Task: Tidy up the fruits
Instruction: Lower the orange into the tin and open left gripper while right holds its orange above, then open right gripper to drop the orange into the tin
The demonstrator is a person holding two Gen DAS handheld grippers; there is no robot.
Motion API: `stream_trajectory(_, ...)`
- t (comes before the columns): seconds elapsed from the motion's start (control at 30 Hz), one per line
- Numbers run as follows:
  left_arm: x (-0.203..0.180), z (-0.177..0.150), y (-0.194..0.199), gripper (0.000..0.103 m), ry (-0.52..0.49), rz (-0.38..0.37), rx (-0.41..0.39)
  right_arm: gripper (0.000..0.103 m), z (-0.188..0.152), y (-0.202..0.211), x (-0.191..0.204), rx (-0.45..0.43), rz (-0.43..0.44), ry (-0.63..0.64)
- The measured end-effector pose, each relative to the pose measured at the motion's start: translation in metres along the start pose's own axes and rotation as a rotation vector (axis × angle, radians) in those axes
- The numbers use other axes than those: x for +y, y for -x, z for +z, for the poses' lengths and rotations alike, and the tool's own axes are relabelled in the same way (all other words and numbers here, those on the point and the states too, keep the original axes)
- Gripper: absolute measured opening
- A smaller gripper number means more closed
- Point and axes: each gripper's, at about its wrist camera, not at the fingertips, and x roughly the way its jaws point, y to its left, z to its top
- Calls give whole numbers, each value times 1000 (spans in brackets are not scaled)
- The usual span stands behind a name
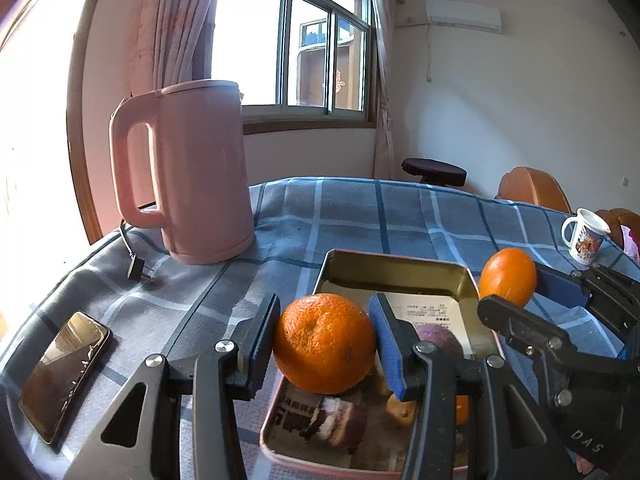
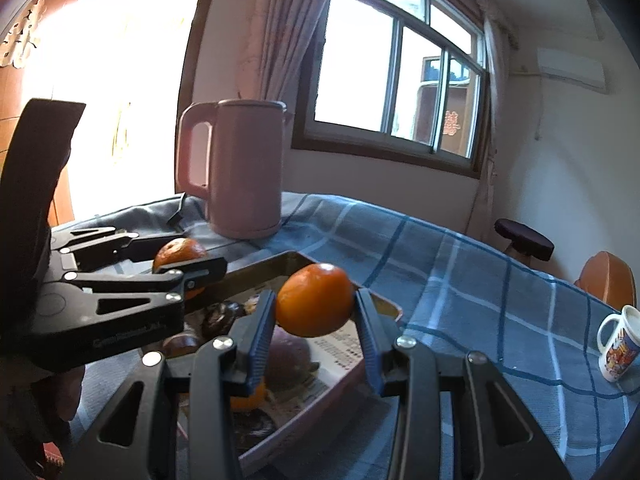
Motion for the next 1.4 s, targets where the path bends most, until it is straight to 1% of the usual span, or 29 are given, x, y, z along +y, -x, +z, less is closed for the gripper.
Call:
stream_trajectory(0.33, 7, -5, -1, 48, -2, -1, 30, 43, -3, -16, 13, 58, 19, 15)
stream_trajectory(0.5, 6, -7, -4, 48, -12, -10, 50, 43, -6, -22, 12, 95, 32, 1)
stream_trajectory(0.6, 4, -8, -6, 49, -25, -20, 65, 43, -8, -29, 11, 143, 50, -6)
stream_trajectory(0.73, 2, -8, -7, 49, -35, -15, 72, 45, -9, -31, 11, 162, 62, -5)
stream_trajectory(0.83, 1, -8, -6, 50, -39, -18, 73, 53, -10, -29, 11, 160, 73, -10)
stream_trajectory(0.9, 1, -8, -5, 54, -38, -19, 67, 65, -11, -28, 12, 157, 72, -8)
stream_trajectory(0.93, 1, -8, -4, 59, -37, -16, 64, 67, -10, -28, 13, 156, 72, -7)
stream_trajectory(0.97, 2, -7, -2, 62, -35, -12, 59, 67, -10, -26, 14, 152, 74, -6)
stream_trajectory(1.1, 4, -2, 8, 70, -26, -8, 26, 68, -10, -21, 11, 135, 58, -16)
stream_trajectory(1.13, 5, -1, 11, 71, -21, -8, 16, 69, -10, -17, 9, 128, 49, -23)
stream_trajectory(1.2, 7, 3, 18, 74, -5, -15, -10, 75, -9, -9, 4, 110, 34, -34)
stream_trajectory(1.4, 5, 11, 34, 75, 13, -36, -60, 86, 0, 22, -15, 40, -48, -78)
